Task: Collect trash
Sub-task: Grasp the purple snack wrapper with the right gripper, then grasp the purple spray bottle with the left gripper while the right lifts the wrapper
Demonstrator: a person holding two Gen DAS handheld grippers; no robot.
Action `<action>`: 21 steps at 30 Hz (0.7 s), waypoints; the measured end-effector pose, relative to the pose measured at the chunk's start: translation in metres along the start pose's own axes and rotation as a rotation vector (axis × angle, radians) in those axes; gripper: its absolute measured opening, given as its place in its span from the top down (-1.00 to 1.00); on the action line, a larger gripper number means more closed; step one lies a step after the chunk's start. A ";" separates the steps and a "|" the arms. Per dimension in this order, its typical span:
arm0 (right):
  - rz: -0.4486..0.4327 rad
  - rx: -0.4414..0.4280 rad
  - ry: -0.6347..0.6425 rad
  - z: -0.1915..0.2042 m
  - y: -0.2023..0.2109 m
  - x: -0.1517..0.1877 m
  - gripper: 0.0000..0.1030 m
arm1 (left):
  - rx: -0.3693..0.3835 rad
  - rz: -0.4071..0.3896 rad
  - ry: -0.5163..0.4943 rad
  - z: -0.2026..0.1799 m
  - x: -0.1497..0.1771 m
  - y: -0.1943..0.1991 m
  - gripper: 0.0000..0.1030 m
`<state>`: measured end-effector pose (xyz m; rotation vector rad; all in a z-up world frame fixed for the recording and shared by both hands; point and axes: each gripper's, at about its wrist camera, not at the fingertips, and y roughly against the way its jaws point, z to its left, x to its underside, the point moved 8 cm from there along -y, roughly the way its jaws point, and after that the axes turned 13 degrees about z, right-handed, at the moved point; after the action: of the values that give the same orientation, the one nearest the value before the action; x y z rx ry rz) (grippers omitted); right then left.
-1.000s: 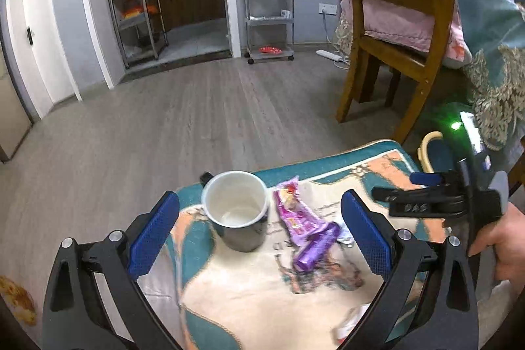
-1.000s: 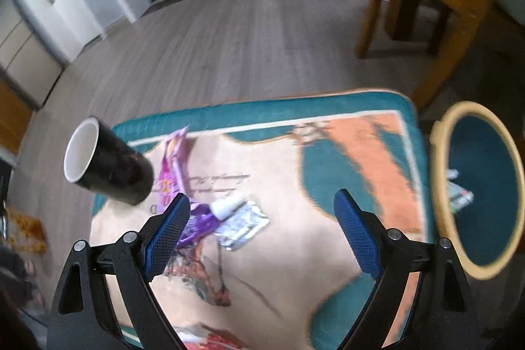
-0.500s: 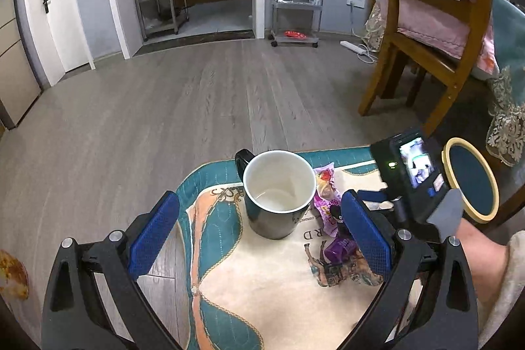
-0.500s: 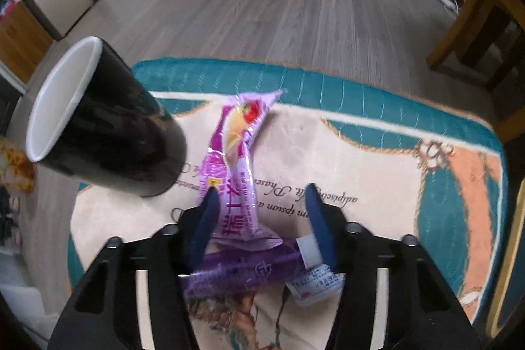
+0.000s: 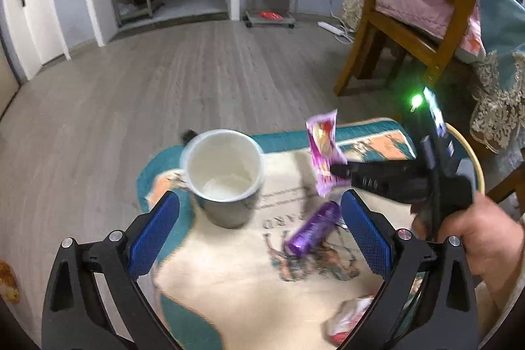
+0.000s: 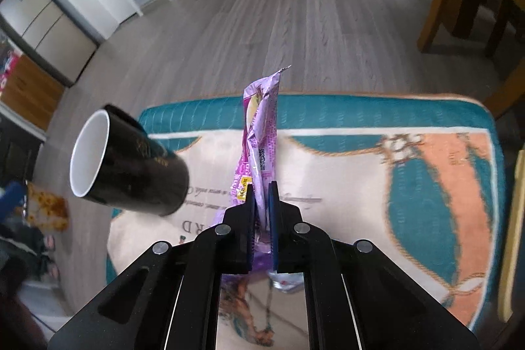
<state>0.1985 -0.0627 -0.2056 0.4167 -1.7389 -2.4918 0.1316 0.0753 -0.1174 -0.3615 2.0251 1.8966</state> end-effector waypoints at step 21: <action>-0.036 0.013 -0.080 -0.081 0.041 0.011 0.83 | -0.052 0.386 -0.171 -0.073 0.022 -0.137 -0.65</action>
<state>0.2057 -0.1531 -0.1957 0.3570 -1.7925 -2.5573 0.1620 -0.0067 -0.2474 0.1901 2.0427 2.1176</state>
